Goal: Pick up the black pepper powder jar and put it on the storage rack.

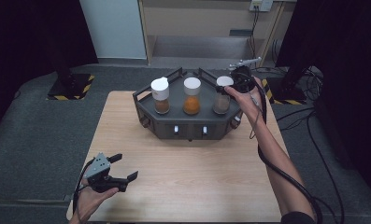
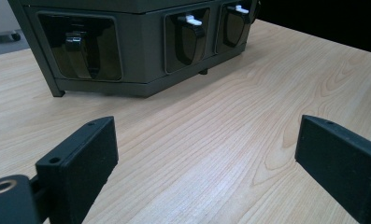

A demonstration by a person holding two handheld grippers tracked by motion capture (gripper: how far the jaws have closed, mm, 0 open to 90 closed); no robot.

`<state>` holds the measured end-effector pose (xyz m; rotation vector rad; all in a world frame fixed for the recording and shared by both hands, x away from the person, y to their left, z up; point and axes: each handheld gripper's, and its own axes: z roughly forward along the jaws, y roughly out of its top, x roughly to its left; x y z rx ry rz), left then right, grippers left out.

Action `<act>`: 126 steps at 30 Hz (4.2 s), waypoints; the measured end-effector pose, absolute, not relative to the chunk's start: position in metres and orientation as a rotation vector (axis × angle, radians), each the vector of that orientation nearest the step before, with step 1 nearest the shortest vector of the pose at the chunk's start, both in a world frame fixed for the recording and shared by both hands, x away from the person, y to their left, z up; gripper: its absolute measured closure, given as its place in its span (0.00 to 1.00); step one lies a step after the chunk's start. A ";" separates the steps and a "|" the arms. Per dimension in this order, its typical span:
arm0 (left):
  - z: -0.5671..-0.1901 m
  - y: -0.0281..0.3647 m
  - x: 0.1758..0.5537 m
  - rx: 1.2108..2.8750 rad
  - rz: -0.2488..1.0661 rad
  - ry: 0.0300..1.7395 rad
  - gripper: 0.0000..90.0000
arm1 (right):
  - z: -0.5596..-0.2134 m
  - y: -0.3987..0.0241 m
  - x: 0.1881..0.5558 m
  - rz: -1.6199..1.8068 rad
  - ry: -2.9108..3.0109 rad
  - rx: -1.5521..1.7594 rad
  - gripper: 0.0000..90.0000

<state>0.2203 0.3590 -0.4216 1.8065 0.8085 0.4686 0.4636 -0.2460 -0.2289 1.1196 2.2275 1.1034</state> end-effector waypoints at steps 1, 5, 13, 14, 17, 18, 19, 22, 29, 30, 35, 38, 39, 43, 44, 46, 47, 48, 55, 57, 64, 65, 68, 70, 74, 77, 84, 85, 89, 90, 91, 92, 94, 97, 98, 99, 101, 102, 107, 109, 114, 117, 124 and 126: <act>-0.422 0.359 0.220 1.807 0.468 0.809 0.05 | -0.229 -0.246 0.464 1.102 2.227 1.120 0.38; -0.422 0.359 0.220 1.807 0.468 0.808 0.05 | -0.231 -0.247 0.464 1.105 2.226 1.126 0.38; -0.422 0.359 0.220 1.807 0.467 0.808 0.05 | -0.234 -0.248 0.464 1.111 2.221 1.139 0.38; -0.422 0.359 0.220 1.807 0.468 0.808 0.05 | -0.234 -0.249 0.463 1.112 2.220 1.138 0.38; -0.422 0.359 0.220 1.807 0.467 0.808 0.05 | -0.235 -0.249 0.463 1.117 2.216 1.135 0.38; -0.422 0.359 0.220 1.808 0.468 0.808 0.05 | -0.236 -0.249 0.463 1.120 2.215 1.136 0.38; -0.422 0.359 0.220 1.806 0.468 0.807 0.05 | -0.237 -0.250 0.463 1.125 2.214 1.134 0.38; -0.422 0.359 0.220 1.807 0.468 0.807 0.05 | -0.239 -0.253 0.462 1.142 2.205 1.137 0.38; -0.421 0.358 0.220 1.809 0.469 0.807 0.05 | -0.244 -0.257 0.459 1.176 2.189 1.117 0.34; -0.421 0.358 0.220 1.808 0.469 0.808 0.05 | -0.244 -0.257 0.459 1.178 2.187 1.120 0.32; -0.421 0.359 0.220 1.809 0.469 0.807 0.05 | -0.246 -0.258 0.456 1.200 2.170 1.110 0.18; -0.421 0.359 0.220 1.808 0.469 0.806 0.05 | -0.244 -0.256 0.451 1.184 2.143 1.090 0.12; -0.421 0.359 0.220 1.808 0.469 0.806 0.05 | -0.243 -0.258 0.450 1.190 2.140 1.090 0.12; -0.421 0.358 0.220 1.810 0.469 0.807 0.05 | -0.236 -0.260 0.442 1.194 2.132 1.049 0.11; -0.421 0.358 0.220 1.811 0.469 0.806 0.05 | -0.234 -0.262 0.439 1.197 2.134 1.032 0.11; -0.421 0.358 0.220 1.813 0.469 0.805 0.05 | -0.230 -0.264 0.433 1.212 2.126 1.009 0.11; -0.421 0.358 0.220 1.813 0.469 0.806 0.05 | -0.228 -0.266 0.431 1.216 2.126 1.004 0.11; -0.421 0.358 0.220 1.812 0.469 0.806 0.05 | -0.225 -0.268 0.428 1.226 2.126 0.997 0.11; -0.421 0.358 0.220 1.815 0.470 0.806 0.05 | -0.210 -0.286 0.408 1.290 2.120 0.935 0.09; -0.421 0.358 0.220 1.815 0.469 0.804 0.05 | -0.206 -0.291 0.400 1.309 2.121 0.919 0.08; -0.421 0.357 0.220 1.816 0.467 0.803 0.05 | -0.205 -0.309 0.374 1.362 2.106 0.857 0.08; -0.421 0.357 0.220 1.817 0.466 0.803 0.05 | -0.206 -0.311 0.372 1.367 2.105 0.852 0.08; -0.421 0.357 0.220 1.817 0.465 0.804 0.05 | -0.209 -0.322 0.364 1.401 2.103 0.832 0.07; -0.421 0.357 0.221 1.817 0.464 0.804 0.05 | -0.210 -0.328 0.358 1.415 2.098 0.819 0.07; -0.421 0.357 0.221 1.818 0.464 0.805 0.05 | -0.213 -0.338 0.345 1.436 2.079 0.784 0.07; -0.420 0.357 0.220 1.819 0.465 0.804 0.05 | -0.216 -0.345 0.335 1.453 2.075 0.752 0.07; -0.421 0.357 0.221 1.820 0.462 0.802 0.05 | -0.224 -0.357 0.314 1.490 2.079 0.699 0.07; -0.421 0.357 0.221 1.820 0.461 0.802 0.05 | -0.226 -0.358 0.312 1.493 2.081 0.688 0.07; -0.421 0.357 0.221 1.821 0.461 0.801 0.05 | -0.232 -0.361 0.303 1.510 2.098 0.647 0.07; -0.421 0.357 0.221 1.821 0.461 0.802 0.05 | -0.233 -0.362 0.300 1.517 2.099 0.636 0.07; -0.421 0.357 0.221 1.821 0.461 0.802 0.05 | -0.235 -0.363 0.298 1.526 2.099 0.628 0.07; -0.421 0.357 0.221 1.821 0.461 0.801 0.05 | -0.236 -0.363 0.295 1.531 2.101 0.619 0.07; -0.420 0.357 0.221 1.822 0.461 0.801 0.05 | -0.238 -0.363 0.291 1.536 2.106 0.607 0.07; -0.420 0.357 0.221 1.821 0.461 0.801 0.05 | -0.242 -0.364 0.284 1.545 2.113 0.593 0.07; -0.420 0.357 0.221 1.821 0.460 0.801 0.05 | -0.244 -0.364 0.282 1.550 2.118 0.590 0.07; -0.420 0.357 0.221 1.820 0.460 0.801 0.05 | -0.246 -0.364 0.280 1.552 2.121 0.588 0.07; -0.420 0.357 0.221 1.820 0.459 0.801 0.05 | -0.252 -0.365 0.275 1.553 2.125 0.588 0.07; -0.421 0.357 0.221 1.819 0.459 0.801 0.05 | -0.254 -0.366 0.274 1.557 2.124 0.588 0.07; -0.421 0.357 0.221 1.820 0.458 0.800 0.05 | -0.266 -0.371 0.260 1.560 2.120 0.611 0.07; -0.420 0.357 0.221 1.820 0.459 0.800 0.05 | -0.272 -0.374 0.256 1.571 2.115 0.626 0.07; -0.421 0.357 0.221 1.818 0.459 0.803 0.05 | -0.286 -0.376 0.244 1.556 2.106 0.655 0.07; -0.421 0.357 0.221 1.818 0.459 0.803 0.05 | -0.297 -0.377 0.237 1.537 2.101 0.673 0.07; -0.420 0.357 0.221 1.820 0.460 0.802 0.05 | -0.314 -0.379 0.229 1.519 2.106 0.713 0.06; -0.420 0.357 0.221 1.820 0.460 0.802 0.05 | -0.319 -0.380 0.228 1.527 2.106 0.725 0.06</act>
